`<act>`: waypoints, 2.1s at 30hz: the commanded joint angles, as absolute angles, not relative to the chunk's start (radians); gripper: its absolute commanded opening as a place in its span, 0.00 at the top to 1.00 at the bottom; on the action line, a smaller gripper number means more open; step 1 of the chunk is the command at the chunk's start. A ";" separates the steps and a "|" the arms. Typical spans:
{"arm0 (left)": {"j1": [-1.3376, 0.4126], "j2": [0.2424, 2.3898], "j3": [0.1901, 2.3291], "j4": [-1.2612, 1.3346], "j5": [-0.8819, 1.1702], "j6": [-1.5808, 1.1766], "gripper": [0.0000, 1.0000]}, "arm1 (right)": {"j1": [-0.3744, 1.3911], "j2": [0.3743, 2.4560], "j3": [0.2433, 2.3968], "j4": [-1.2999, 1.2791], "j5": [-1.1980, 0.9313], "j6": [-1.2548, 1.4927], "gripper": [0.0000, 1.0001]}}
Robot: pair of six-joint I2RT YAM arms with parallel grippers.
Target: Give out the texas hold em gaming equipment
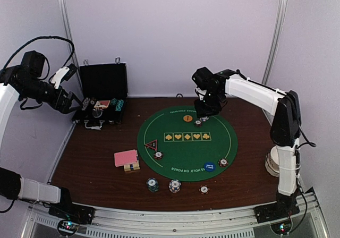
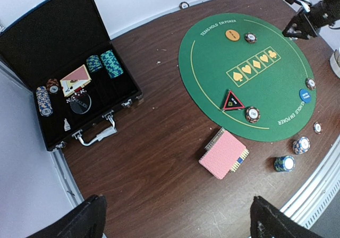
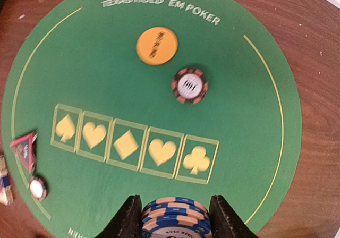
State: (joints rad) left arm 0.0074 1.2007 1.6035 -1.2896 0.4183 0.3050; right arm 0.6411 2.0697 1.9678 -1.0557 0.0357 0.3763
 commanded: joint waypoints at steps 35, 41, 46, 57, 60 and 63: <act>0.014 1.230 1.624 -1.277 0.424 0.330 0.02 | 0.407 2.593 2.396 -1.045 0.018 0.404 0.80; 0.014 1.240 1.628 -1.277 0.427 0.328 0.02 | 0.405 2.605 2.396 -1.042 0.012 0.406 0.69; 0.015 1.239 1.628 -1.278 0.424 0.329 0.03 | 0.405 2.605 2.397 -1.043 0.003 0.408 0.46; 0.015 1.233 1.616 -1.269 0.423 0.333 0.02 | 0.412 2.477 2.383 -1.063 0.003 0.401 0.28; 0.015 1.231 1.611 -1.255 0.418 0.327 0.03 | 0.445 2.376 2.331 -1.051 0.017 0.385 0.24; 0.015 1.222 1.604 -1.234 0.408 0.311 0.02 | 0.507 2.234 2.223 -1.012 0.044 0.360 0.17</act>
State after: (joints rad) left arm 0.0074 1.2362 1.6047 -1.2839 0.4118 0.3206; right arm 0.4290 2.4729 2.3070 -1.0534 0.0055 0.3897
